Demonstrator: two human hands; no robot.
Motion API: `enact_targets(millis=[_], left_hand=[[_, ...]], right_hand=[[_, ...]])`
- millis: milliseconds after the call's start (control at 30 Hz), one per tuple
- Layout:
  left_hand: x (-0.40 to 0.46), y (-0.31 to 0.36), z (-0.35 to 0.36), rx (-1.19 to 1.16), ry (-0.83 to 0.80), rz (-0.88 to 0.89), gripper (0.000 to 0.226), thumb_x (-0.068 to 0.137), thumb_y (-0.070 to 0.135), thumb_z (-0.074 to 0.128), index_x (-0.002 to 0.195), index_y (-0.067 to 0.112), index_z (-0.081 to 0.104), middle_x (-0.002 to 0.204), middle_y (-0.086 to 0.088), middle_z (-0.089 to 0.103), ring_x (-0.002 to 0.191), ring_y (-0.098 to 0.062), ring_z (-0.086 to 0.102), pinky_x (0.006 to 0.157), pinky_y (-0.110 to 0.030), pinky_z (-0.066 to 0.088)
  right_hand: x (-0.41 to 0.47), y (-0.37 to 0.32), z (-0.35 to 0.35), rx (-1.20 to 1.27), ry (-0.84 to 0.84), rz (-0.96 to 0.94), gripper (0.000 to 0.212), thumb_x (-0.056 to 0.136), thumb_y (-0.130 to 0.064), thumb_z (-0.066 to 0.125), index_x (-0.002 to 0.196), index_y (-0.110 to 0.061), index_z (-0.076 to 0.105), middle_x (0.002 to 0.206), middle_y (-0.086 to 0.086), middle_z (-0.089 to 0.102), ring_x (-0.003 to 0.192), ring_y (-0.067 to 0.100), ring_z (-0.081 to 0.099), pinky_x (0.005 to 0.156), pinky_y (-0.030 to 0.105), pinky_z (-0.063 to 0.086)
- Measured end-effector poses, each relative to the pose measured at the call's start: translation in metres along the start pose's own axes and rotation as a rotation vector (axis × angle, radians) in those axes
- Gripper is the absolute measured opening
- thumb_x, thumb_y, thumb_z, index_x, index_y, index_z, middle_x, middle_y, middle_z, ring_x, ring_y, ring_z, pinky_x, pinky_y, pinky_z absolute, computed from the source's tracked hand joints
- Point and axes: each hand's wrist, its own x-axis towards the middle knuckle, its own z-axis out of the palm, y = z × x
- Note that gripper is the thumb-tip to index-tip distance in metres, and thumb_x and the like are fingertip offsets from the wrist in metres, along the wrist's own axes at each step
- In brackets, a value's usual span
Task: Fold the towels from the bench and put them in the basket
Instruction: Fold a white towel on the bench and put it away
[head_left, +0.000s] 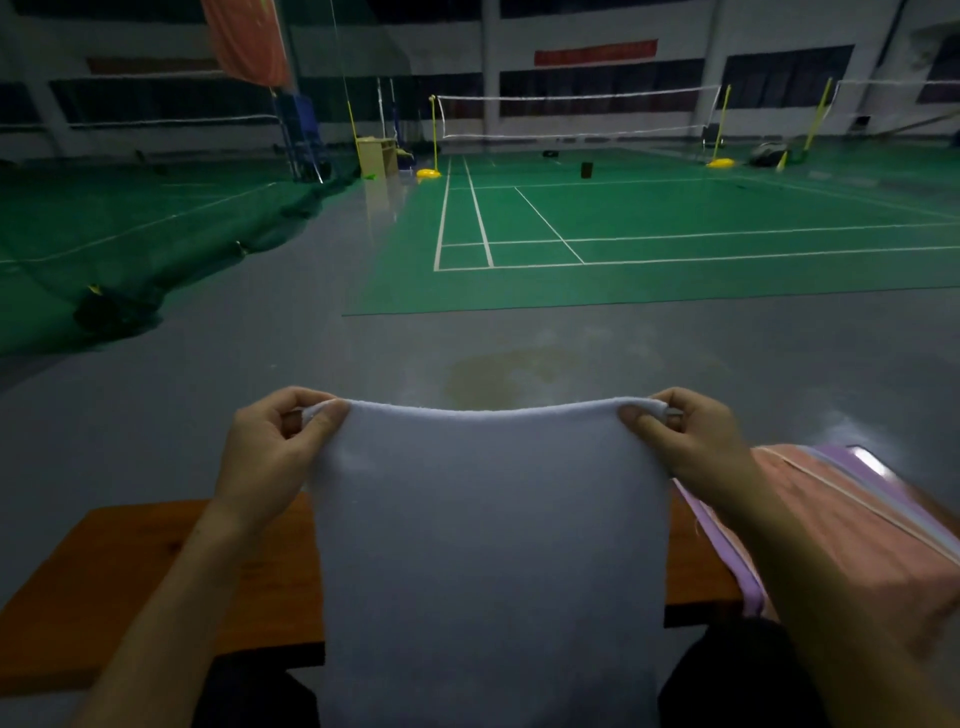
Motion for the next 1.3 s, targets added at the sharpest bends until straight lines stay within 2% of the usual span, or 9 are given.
enact_targets(millis=[67,233,433,667,833,933,1033,1200,1300], left_hand=[[0.005,-0.034,0.015,0.046,-0.03,-0.059,0.008,0.094,0.026,0.078,0.091,0.019,0.077,0.085,0.007,0.077,0.079,-0.011,0.074,0.064,-0.038,0.06],[0.023,-0.123,0.053,0.236,-0.036,-0.186,0.018,0.089,0.042,0.077,0.084,0.025,0.075,0.074,0.007,0.074,0.072,-0.018,0.073,0.064,-0.051,0.062],[0.042,-0.183,0.1,0.38,0.001,-0.238,0.017,0.097,0.032,0.07,0.082,0.026,0.067,0.077,0.008,0.071,0.074,-0.022,0.069,0.066,-0.04,0.059],[0.051,-0.22,0.13,0.42,0.049,-0.304,0.016,0.105,0.029,0.062,0.098,0.017,0.069,0.092,-0.006,0.072,0.084,-0.026,0.067,0.07,-0.039,0.056],[0.051,-0.226,0.136,0.259,0.049,-0.281,0.012,0.106,0.023,0.061,0.111,0.017,0.069,0.104,-0.002,0.071,0.099,-0.025,0.068,0.083,-0.041,0.059],[0.043,-0.214,0.134,0.223,-0.016,-0.241,0.029,0.103,0.014,0.065,0.132,0.014,0.064,0.127,-0.003,0.069,0.117,-0.02,0.064,0.095,-0.035,0.052],[0.013,-0.199,0.132,0.34,-0.121,-0.156,0.038,0.099,0.013,0.069,0.137,0.013,0.062,0.139,-0.006,0.064,0.128,-0.026,0.06,0.105,-0.036,0.048],[-0.064,-0.184,0.137,0.777,-0.515,-0.075,0.065,0.103,0.065,0.043,0.161,0.037,0.031,0.174,0.001,0.017,0.162,-0.026,0.013,0.128,-0.045,0.013],[-0.089,-0.183,0.145,0.978,-0.557,0.06,0.079,0.098,0.081,0.01,0.164,0.04,0.024,0.173,-0.007,0.012,0.159,-0.038,0.014,0.125,-0.063,0.014]], right_hand=[[0.01,0.031,0.02,-0.035,-0.005,0.038,0.024,0.094,-0.029,0.078,0.09,-0.007,0.07,0.083,0.004,0.071,0.07,0.014,0.064,0.053,0.015,0.047],[0.034,0.111,0.079,-0.12,-0.037,0.154,0.022,0.09,-0.029,0.082,0.08,-0.018,0.065,0.076,0.001,0.07,0.07,0.018,0.064,0.062,0.035,0.049],[0.067,0.166,0.133,-0.176,-0.038,0.217,0.027,0.093,-0.032,0.078,0.075,-0.026,0.058,0.077,-0.003,0.064,0.074,0.022,0.061,0.065,0.038,0.046],[0.094,0.19,0.173,-0.245,-0.106,0.2,0.011,0.108,-0.018,0.053,0.1,-0.02,0.061,0.098,0.001,0.063,0.089,0.023,0.059,0.073,0.034,0.041],[0.102,0.197,0.177,-0.296,-0.084,0.206,0.014,0.107,-0.026,0.056,0.106,-0.02,0.069,0.098,0.0,0.069,0.093,0.025,0.065,0.072,0.033,0.043],[0.096,0.191,0.17,-0.31,-0.072,0.251,0.032,0.103,-0.03,0.065,0.133,-0.017,0.065,0.121,0.007,0.073,0.113,0.029,0.067,0.092,0.042,0.055],[0.07,0.165,0.164,-0.416,-0.057,0.188,0.043,0.101,-0.024,0.067,0.142,-0.011,0.058,0.135,0.011,0.064,0.125,0.033,0.058,0.105,0.046,0.049],[-0.025,0.125,0.177,-0.686,-0.396,0.005,0.048,0.105,-0.046,0.053,0.149,-0.029,0.05,0.155,0.002,0.047,0.141,0.024,0.042,0.117,0.038,0.039],[-0.061,0.121,0.194,-0.818,-0.581,-0.051,0.069,0.102,-0.071,0.022,0.163,-0.039,0.021,0.175,0.004,0.009,0.16,0.033,0.008,0.128,0.051,0.009]])
